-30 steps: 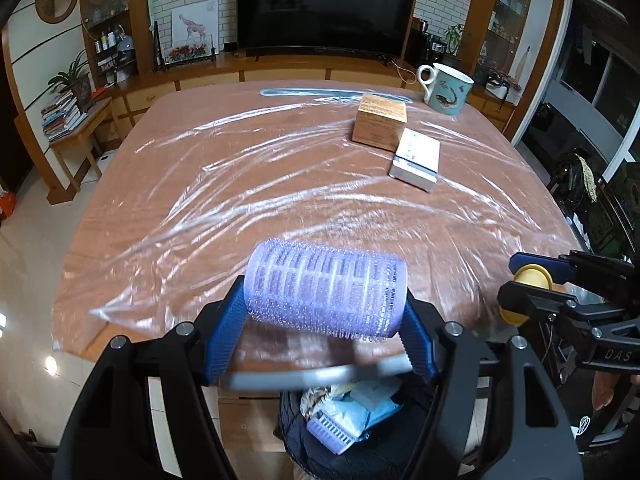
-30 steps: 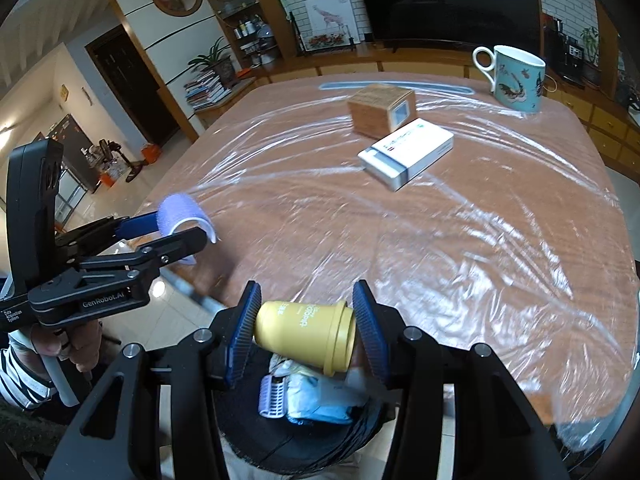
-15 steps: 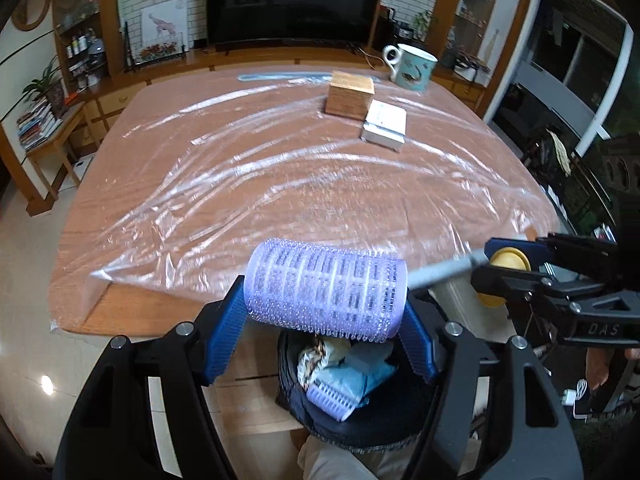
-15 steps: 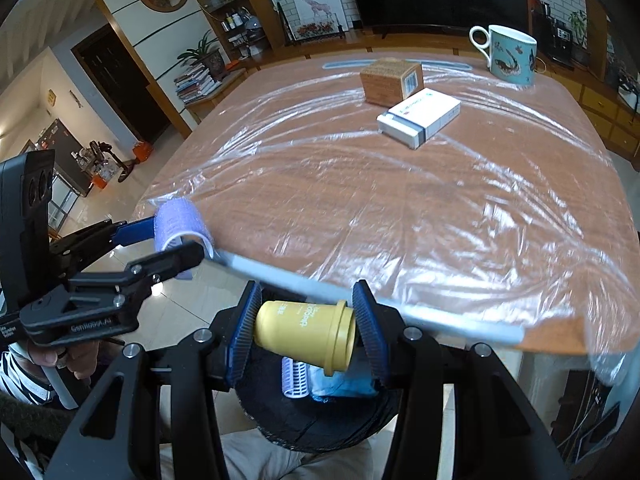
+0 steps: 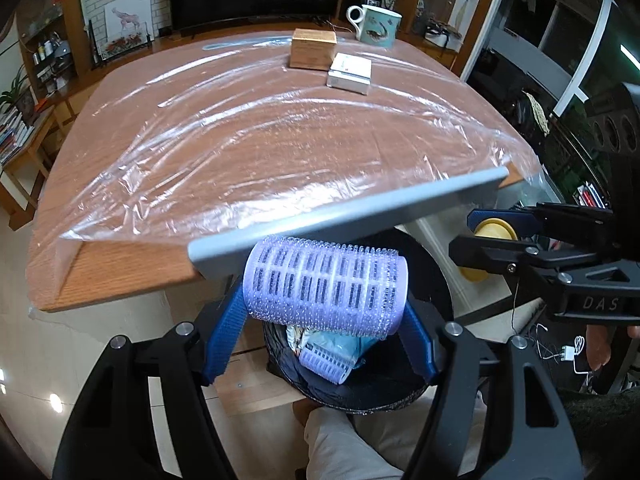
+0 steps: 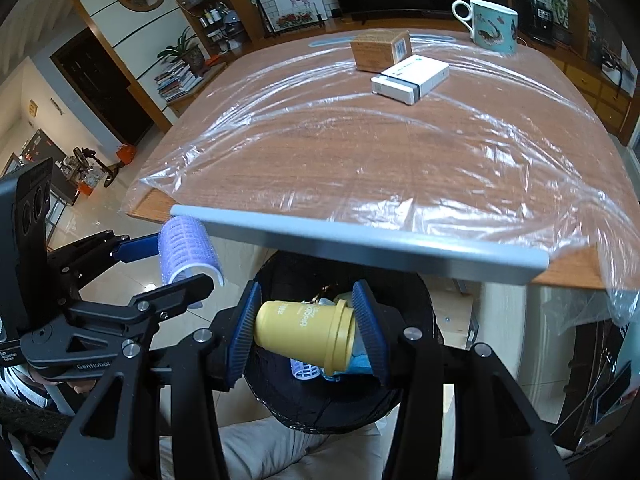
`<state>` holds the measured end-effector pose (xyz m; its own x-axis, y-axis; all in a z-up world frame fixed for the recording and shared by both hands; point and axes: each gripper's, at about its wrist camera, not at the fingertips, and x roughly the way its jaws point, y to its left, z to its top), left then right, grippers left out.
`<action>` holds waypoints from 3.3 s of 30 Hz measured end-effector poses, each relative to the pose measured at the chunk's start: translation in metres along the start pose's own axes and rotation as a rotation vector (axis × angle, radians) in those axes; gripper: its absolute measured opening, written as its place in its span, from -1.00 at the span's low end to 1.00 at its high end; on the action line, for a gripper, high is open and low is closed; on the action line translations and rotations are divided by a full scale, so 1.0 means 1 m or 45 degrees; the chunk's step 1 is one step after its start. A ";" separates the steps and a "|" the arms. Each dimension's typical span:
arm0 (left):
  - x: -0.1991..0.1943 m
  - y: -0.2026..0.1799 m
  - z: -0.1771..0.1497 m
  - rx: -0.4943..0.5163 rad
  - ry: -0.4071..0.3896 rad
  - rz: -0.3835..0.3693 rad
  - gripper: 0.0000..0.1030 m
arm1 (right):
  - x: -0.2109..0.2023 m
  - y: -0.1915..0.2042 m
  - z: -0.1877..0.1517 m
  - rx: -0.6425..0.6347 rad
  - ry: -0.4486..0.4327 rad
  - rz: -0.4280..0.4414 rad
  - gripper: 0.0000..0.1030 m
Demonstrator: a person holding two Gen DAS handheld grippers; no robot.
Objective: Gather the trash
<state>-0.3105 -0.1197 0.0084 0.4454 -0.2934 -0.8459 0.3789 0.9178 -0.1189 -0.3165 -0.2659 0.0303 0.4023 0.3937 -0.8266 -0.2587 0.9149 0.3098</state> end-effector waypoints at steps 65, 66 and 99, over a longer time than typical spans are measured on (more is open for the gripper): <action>0.073 -0.022 -0.023 0.121 0.194 0.062 0.38 | 0.059 -0.020 -0.015 -0.017 0.184 -0.032 0.13; 0.072 -0.021 -0.023 0.115 0.183 0.063 0.46 | 0.057 -0.021 -0.015 -0.012 0.176 -0.038 0.32; -0.074 0.035 0.112 0.006 -0.478 0.006 0.97 | -0.043 -0.009 0.083 0.184 -0.389 -0.330 0.92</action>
<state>-0.2391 -0.0958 0.1248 0.7131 -0.3675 -0.5971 0.3793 0.9184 -0.1122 -0.2588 -0.2834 0.1023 0.6854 0.1374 -0.7151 0.0023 0.9816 0.1908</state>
